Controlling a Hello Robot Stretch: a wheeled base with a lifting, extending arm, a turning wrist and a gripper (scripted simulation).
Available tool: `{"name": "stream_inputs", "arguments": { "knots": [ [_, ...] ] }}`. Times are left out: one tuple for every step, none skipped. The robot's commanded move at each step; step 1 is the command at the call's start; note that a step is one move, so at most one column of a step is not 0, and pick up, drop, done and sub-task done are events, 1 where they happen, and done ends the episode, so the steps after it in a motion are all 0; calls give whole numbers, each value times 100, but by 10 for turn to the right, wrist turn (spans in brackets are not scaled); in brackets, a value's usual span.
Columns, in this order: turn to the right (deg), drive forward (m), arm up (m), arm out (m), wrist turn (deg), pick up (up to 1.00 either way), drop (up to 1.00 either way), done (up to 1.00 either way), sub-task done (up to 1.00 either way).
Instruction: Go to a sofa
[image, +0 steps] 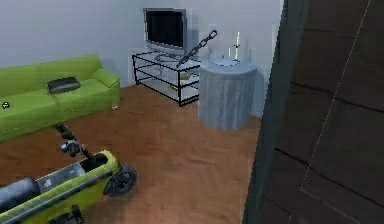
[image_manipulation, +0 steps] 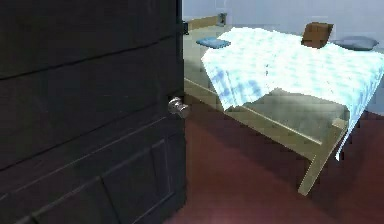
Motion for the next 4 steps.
{"name": "stream_inputs", "arguments": {
  "knots": [
    [330, 0, 0, 0, 0, 0, 0, 0, 0],
    [0, 5, 0, 0, 0, 0, 0, 0, 0],
    [-450, 0, 0, 0, 0, 0, 0, 0, 0],
    [-30, 0, 0, 0, 0, 0, 0, 0, 0]
  ]
}}
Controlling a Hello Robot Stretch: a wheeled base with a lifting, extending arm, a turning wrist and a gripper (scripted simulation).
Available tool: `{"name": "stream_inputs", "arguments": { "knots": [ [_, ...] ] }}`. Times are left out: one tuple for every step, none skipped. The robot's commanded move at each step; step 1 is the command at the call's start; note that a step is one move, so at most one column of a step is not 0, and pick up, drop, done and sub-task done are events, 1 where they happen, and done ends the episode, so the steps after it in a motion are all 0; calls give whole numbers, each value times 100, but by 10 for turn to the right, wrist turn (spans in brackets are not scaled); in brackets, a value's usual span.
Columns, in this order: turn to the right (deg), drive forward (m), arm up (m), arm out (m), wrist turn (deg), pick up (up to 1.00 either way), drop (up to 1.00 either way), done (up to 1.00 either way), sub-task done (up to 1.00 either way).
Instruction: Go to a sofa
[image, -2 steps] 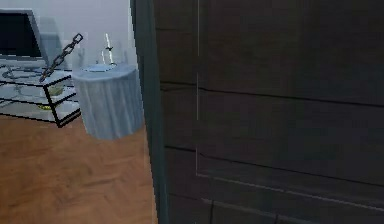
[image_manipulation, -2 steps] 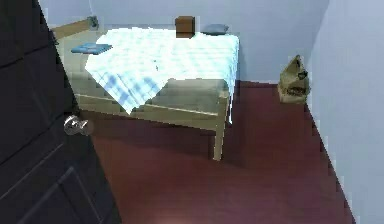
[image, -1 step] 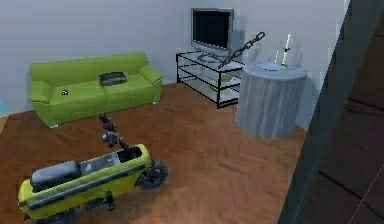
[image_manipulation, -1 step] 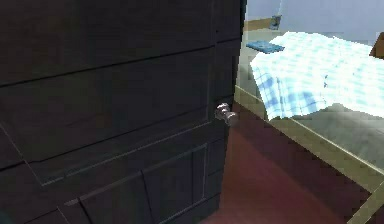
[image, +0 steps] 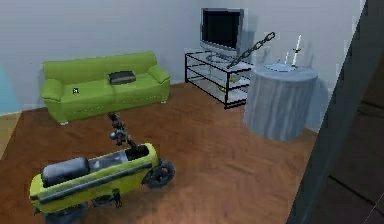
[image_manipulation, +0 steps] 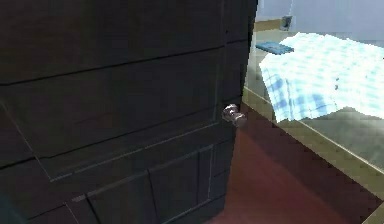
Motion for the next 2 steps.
{"name": "stream_inputs", "arguments": {
  "knots": [
    [0, 10, 0, 0, 0, 0, 0, 0, 0],
    [0, 45, 0, 0, 0, 0, 0, 0, 0]
  ]
}}
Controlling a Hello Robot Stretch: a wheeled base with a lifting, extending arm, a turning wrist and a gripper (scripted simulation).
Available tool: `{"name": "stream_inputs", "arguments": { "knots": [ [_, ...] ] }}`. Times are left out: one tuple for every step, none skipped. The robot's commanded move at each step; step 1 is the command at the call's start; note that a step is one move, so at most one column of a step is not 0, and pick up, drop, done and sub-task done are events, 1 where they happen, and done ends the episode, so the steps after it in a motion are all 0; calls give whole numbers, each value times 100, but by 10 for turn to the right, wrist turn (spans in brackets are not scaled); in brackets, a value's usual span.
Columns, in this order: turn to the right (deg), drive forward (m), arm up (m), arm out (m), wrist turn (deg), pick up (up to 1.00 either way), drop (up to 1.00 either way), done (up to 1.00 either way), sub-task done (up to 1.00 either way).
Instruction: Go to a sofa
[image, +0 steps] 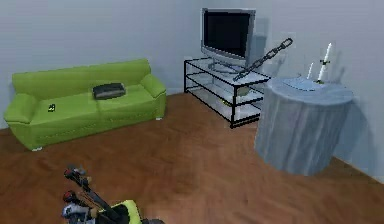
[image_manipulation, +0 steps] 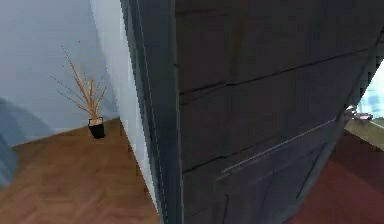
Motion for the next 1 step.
{"name": "stream_inputs", "arguments": {
  "knots": [
    [-450, 0, 0, 0, 0, 0, 0, 0, 0]
  ]
}}
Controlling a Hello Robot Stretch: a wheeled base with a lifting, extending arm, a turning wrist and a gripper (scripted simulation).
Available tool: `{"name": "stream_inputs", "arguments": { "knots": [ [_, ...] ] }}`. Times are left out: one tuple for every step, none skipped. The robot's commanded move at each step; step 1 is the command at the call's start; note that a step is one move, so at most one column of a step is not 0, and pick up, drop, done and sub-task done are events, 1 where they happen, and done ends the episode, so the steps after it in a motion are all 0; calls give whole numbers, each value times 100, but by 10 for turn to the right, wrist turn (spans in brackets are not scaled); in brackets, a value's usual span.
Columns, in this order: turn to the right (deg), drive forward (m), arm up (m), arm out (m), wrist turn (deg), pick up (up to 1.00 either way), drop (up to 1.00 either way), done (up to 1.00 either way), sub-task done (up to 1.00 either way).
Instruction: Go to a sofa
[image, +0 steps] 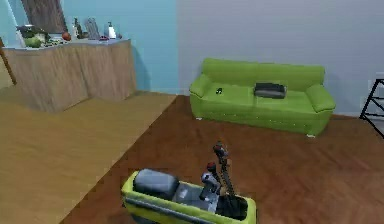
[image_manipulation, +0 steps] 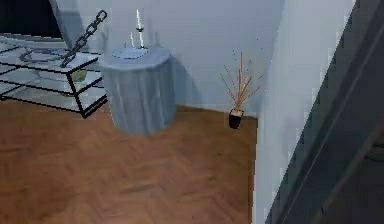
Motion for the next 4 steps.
{"name": "stream_inputs", "arguments": {
  "knots": [
    [-450, 0, 0, 0, 0, 0, 0, 0, 0],
    [-450, 0, 0, 0, 0, 0, 0, 0, 0],
    [-270, 0, 0, 0, 0, 0, 0, 0, 0],
    [0, 20, 0, 0, 0, 0, 0, 0, 0]
  ]
}}
